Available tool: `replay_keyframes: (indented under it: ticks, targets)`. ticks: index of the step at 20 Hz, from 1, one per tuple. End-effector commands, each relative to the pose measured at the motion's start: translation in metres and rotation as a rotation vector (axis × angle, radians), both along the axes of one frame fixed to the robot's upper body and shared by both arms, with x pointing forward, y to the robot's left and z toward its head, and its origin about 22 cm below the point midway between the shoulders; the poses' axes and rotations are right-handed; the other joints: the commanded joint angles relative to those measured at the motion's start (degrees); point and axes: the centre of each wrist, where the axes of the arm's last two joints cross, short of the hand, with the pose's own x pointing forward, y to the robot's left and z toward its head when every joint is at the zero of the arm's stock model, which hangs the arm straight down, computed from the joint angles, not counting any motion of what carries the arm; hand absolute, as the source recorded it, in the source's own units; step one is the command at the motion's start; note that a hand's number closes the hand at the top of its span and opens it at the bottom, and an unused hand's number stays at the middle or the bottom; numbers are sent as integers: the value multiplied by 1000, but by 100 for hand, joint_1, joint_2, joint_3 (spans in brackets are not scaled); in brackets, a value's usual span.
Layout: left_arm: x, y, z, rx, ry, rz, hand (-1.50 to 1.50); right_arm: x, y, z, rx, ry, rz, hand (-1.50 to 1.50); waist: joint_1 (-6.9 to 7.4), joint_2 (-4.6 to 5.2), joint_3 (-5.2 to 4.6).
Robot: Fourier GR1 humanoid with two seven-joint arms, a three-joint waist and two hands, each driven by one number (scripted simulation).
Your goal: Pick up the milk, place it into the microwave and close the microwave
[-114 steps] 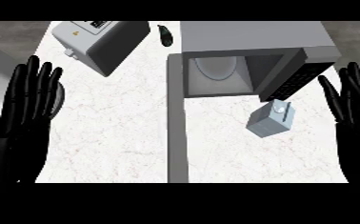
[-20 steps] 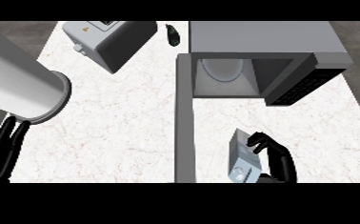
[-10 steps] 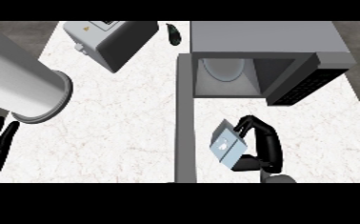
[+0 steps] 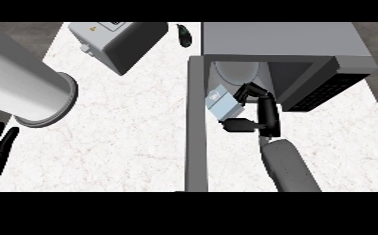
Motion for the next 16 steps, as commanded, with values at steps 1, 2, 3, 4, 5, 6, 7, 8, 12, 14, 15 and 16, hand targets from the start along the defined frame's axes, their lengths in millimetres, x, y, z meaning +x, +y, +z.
replay_keyframes:
  ticks: [1,2,3,4,5,6,7,8,12,14,15,16]
  targets:
    - [2,-1,0,-12,12,-29,-150,47,-3,28,-58,35,-78,150,38,16,2]
    - [10,-14,9,-3,0,-11,-150,56,11,39,-63,58,-71,150,10,18,4]
    - [12,-8,4,-9,23,-21,-150,57,2,22,-92,60,-93,150,42,30,5]
    - [19,-3,5,-12,-4,-20,-150,65,-18,24,-104,43,-88,150,47,39,6]
    - [5,14,-5,-12,-5,-37,-150,72,-7,36,-132,58,-94,150,71,20,1]
    - [14,12,4,-9,-10,-16,-150,75,-16,25,-143,57,-126,150,103,50,6]
    - [16,3,6,-15,2,-24,-150,85,-36,37,-131,61,-113,150,92,51,8]
    - [12,11,1,8,-21,-28,-150,87,-19,33,-143,67,-164,150,212,86,9]
    - [16,4,4,-10,-11,-48,-150,95,-55,37,-201,68,-254,150,253,117,14]
    - [12,-3,1,4,-4,-57,-150,105,-50,49,-212,61,-335,150,264,111,13]
    - [12,1,2,-11,5,-63,-150,100,-65,42,-216,41,-377,150,299,135,17]
    - [21,-6,1,-1,-15,-57,-150,104,-67,48,-269,41,-390,150,314,168,18]
